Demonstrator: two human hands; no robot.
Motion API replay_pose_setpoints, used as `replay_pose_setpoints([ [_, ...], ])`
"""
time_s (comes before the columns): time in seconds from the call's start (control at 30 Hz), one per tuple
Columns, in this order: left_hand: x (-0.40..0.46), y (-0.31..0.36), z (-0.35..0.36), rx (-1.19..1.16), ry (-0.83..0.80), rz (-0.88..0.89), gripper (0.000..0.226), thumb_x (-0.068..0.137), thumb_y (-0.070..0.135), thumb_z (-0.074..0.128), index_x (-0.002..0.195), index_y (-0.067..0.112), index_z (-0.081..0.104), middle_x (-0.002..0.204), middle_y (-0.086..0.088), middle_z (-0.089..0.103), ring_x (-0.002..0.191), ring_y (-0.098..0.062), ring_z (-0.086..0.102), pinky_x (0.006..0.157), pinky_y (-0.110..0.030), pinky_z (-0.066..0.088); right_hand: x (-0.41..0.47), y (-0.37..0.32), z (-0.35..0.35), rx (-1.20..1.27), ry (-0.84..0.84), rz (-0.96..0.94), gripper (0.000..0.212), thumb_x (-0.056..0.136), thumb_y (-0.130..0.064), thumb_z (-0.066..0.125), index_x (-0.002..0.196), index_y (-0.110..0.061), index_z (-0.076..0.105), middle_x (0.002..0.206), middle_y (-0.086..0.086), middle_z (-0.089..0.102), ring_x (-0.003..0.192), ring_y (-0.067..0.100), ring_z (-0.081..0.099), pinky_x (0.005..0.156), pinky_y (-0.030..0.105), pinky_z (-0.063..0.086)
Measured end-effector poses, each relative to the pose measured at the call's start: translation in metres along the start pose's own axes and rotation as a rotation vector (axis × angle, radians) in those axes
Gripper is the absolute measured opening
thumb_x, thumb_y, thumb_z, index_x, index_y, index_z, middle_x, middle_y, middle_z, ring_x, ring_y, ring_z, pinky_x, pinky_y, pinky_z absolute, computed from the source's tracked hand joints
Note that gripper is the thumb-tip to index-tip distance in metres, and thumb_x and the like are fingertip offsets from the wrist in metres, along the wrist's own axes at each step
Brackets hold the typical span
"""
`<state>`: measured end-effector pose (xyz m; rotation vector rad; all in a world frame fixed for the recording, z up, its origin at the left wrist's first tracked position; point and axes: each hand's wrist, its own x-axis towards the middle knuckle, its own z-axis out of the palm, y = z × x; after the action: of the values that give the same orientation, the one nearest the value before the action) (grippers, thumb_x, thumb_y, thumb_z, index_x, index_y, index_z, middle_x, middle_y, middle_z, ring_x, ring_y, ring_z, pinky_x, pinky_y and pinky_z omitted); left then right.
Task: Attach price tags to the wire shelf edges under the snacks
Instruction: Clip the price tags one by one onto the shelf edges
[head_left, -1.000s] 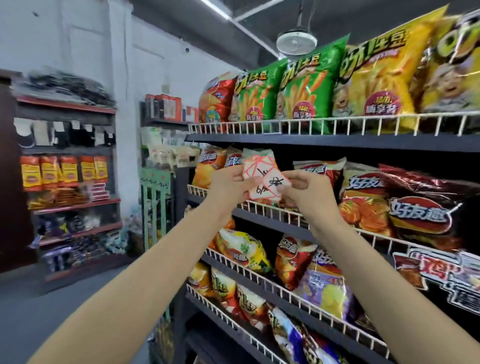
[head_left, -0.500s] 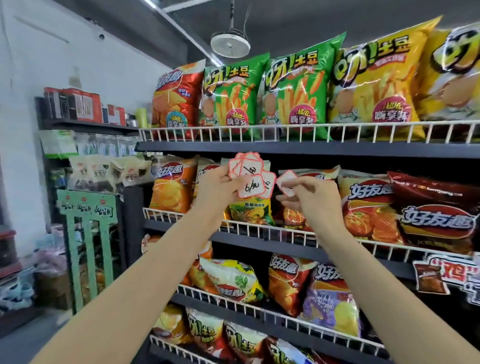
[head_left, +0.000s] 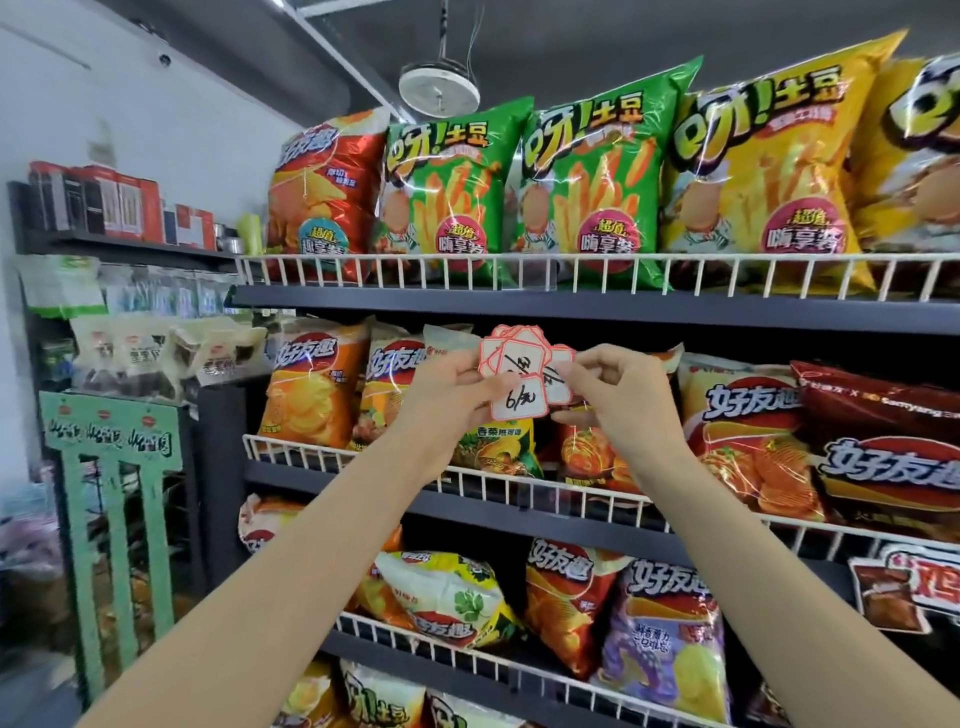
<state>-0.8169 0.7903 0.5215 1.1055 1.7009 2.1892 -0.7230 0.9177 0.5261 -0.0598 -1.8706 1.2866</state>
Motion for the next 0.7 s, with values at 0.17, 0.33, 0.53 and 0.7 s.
replay_pose_setpoints([
  [0.17, 0.014, -0.005, 0.014, 0.096, -0.006, -0.009, 0.038, 0.08, 0.001, 0.068, 0.117, 0.008, 0.062, 0.1, -0.005, 0.073, 0.083, -0.013, 0.071, 0.061, -0.02, 0.054, 0.014, 0.014, -0.015, -0.056, 0.099, -0.035, 0.011, 0.09, -0.017, 0.06, 0.087, -0.007, 0.064, 0.071, 0.005, 0.05, 0.064, 0.024, 0.066, 0.053, 0.022, 0.055],
  [0.33, 0.021, -0.013, 0.026, 0.128, 0.014, -0.016, 0.041, 0.079, 0.0, 0.07, 0.118, 0.01, 0.062, 0.1, -0.005, 0.073, 0.084, -0.013, 0.071, 0.061, -0.018, 0.053, 0.021, 0.028, -0.031, -0.086, 0.097, -0.038, 0.014, 0.092, -0.019, 0.057, 0.089, -0.005, 0.057, 0.073, 0.01, 0.052, 0.065, 0.025, 0.067, 0.046, 0.012, 0.046],
  [0.53, 0.022, -0.027, 0.021, 0.165, -0.003, -0.064, 0.05, 0.074, 0.005, 0.072, 0.122, 0.009, 0.057, 0.098, -0.001, 0.074, 0.091, -0.019, 0.071, 0.086, -0.038, 0.055, 0.019, 0.037, -0.033, -0.167, 0.021, -0.082, 0.014, 0.089, -0.018, 0.061, 0.083, -0.009, 0.053, 0.076, 0.007, 0.058, 0.051, 0.016, 0.063, 0.043, 0.018, 0.049],
  [0.7, 0.033, -0.029, 0.015, 0.16, -0.028, -0.049, 0.038, 0.079, 0.002, 0.068, 0.116, 0.012, 0.061, 0.099, -0.004, 0.074, 0.087, -0.017, 0.071, 0.077, -0.032, 0.058, 0.03, 0.039, -0.021, -0.244, 0.03, -0.112, 0.02, 0.081, -0.021, 0.071, 0.075, -0.009, 0.056, 0.066, 0.009, 0.064, 0.049, 0.016, 0.064, 0.047, 0.027, 0.053],
])
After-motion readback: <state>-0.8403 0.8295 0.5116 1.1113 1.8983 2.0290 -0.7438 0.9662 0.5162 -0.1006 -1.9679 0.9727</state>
